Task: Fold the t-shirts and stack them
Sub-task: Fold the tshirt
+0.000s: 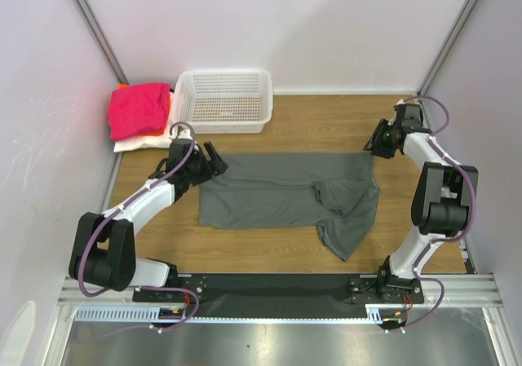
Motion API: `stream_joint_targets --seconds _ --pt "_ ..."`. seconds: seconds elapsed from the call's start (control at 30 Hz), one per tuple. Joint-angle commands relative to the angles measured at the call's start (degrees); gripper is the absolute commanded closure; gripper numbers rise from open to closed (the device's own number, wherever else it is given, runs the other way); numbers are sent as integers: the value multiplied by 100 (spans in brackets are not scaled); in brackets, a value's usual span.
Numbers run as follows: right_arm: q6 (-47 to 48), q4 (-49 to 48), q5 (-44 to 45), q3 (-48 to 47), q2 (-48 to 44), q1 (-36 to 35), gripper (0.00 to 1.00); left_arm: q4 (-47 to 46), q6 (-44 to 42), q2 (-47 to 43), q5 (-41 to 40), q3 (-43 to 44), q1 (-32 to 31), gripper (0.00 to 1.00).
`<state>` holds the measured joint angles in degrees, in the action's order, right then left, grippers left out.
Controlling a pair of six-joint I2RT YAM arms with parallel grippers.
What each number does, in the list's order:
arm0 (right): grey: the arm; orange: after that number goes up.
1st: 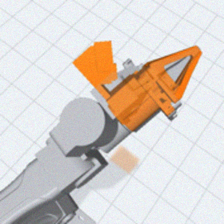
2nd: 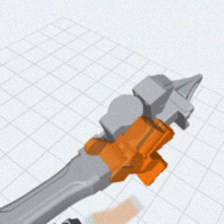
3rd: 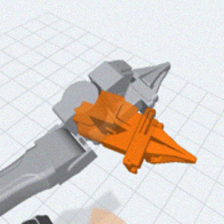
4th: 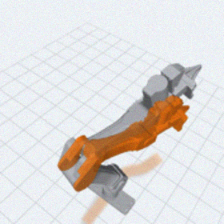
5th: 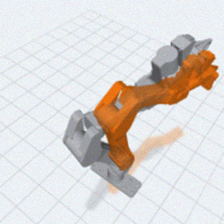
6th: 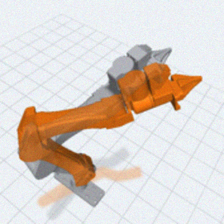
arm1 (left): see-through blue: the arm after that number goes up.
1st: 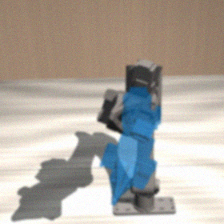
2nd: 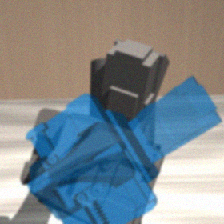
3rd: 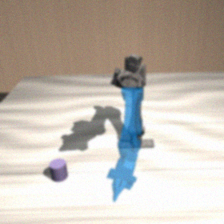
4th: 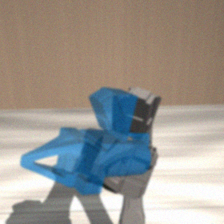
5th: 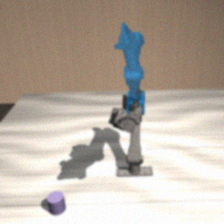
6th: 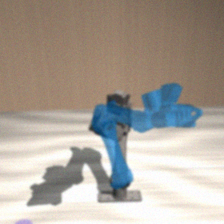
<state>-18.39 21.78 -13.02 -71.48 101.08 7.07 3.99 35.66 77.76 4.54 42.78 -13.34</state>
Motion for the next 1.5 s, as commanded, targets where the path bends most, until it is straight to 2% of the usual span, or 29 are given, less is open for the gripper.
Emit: stream_joint_targets --seconds 0.0,0.17,0.3,0.53,0.7,0.9,0.93,1.03,1.23,1.37,1.47 --pt "81 -244 -158 -261 263 -249 61 444 143 -85 -436 -200 112 20" --pt "134 -385 -140 -358 623 -364 62 463 178 -164 -954 -376 227 24" --pt "178 -455 -114 -358 799 -382 62 112 205 -51 -876 -473 437 25" --pt "222 -473 36 -270 940 -356 63 -12 231 328 -761 -323 455 28" --pt "231 -482 80 -270 1037 -329 63 -126 257 486 -787 -341 455 34" --pt "231 -447 168 -270 1089 -303 64 -188 258 512 -981 -289 455 54" --pt "231 -429 176 -270 1090 -294 64 -162 257 521 -1016 -280 464 62" --pt "222 -403 238 -270 1107 -285 64 -74 240 486 -1025 -297 464 75" --pt "213 -376 317 -296 1133 -259 64 14 178 337 -1042 -385 508 94" --pt "205 -359 326 -279 1151 -259 64 110 117 223 -1051 -359 587 100" --pt "205 -350 361 -270 1160 -259 64 181 55 135 -1077 -341 649 100"
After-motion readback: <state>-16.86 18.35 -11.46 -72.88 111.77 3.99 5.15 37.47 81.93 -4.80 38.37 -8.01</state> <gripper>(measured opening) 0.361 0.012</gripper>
